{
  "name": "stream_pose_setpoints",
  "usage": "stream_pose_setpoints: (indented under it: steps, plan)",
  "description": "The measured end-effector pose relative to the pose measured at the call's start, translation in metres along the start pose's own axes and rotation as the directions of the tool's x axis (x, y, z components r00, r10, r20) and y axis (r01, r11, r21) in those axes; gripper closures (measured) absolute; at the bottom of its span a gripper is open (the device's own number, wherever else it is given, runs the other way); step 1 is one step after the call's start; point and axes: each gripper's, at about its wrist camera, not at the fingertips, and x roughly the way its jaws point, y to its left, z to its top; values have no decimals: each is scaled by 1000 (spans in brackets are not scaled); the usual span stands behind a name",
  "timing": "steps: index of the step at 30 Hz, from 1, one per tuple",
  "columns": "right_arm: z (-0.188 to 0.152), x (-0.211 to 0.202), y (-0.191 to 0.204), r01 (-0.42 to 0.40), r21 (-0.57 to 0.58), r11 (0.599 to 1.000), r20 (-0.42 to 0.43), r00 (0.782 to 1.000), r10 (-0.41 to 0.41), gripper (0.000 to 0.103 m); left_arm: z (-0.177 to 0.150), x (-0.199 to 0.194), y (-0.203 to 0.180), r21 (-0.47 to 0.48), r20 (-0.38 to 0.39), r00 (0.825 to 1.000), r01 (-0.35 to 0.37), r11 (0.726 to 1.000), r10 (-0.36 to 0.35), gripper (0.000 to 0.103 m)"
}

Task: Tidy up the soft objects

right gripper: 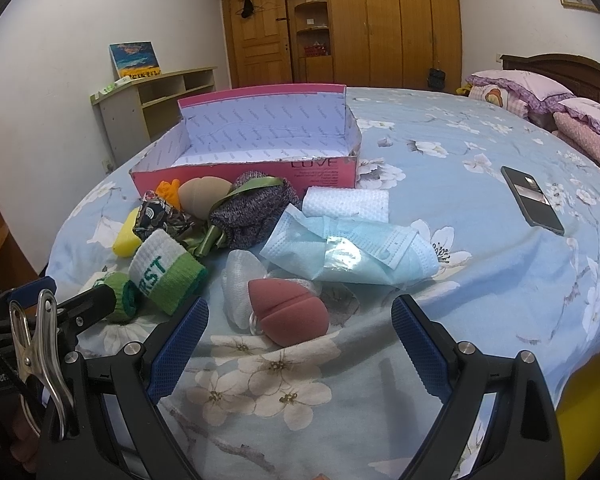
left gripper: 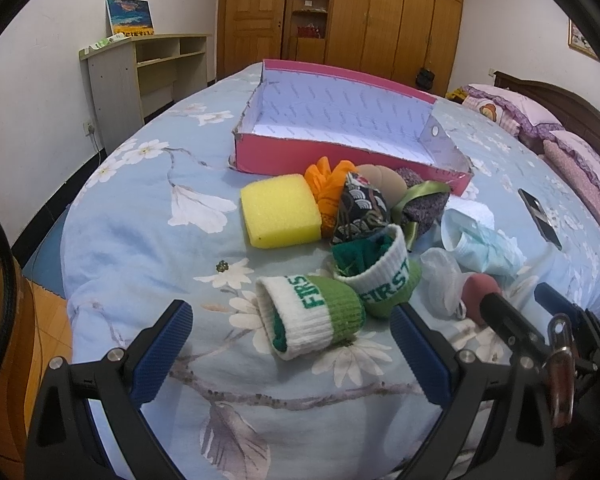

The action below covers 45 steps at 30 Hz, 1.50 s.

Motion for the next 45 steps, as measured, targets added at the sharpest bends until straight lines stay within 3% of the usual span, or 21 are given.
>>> stream_pose_setpoints:
  steps: [20, 34, 36, 45]
  plan:
    - [12, -3, -2, -59, -2, 998, -4, 998, 59, 7, 5, 1, 5, 5, -12, 1000, 23, 1000, -23, 3]
    - [14, 1, -17, -110, -22, 994, -78, 991, 108, 8, 6, -4, 20, 87, -23, 998, 57, 995, -56, 4]
    - [12, 3, -17, -115, -15, 993, -86, 990, 114, 16, 5, -1, 22, 87, -36, 998, 63, 994, -60, 9]
    - [6, 17, -14, -152, -5, 988, -146, 978, 149, 34, -1, 13, 14, 98, -91, 991, 104, 990, -95, 17]
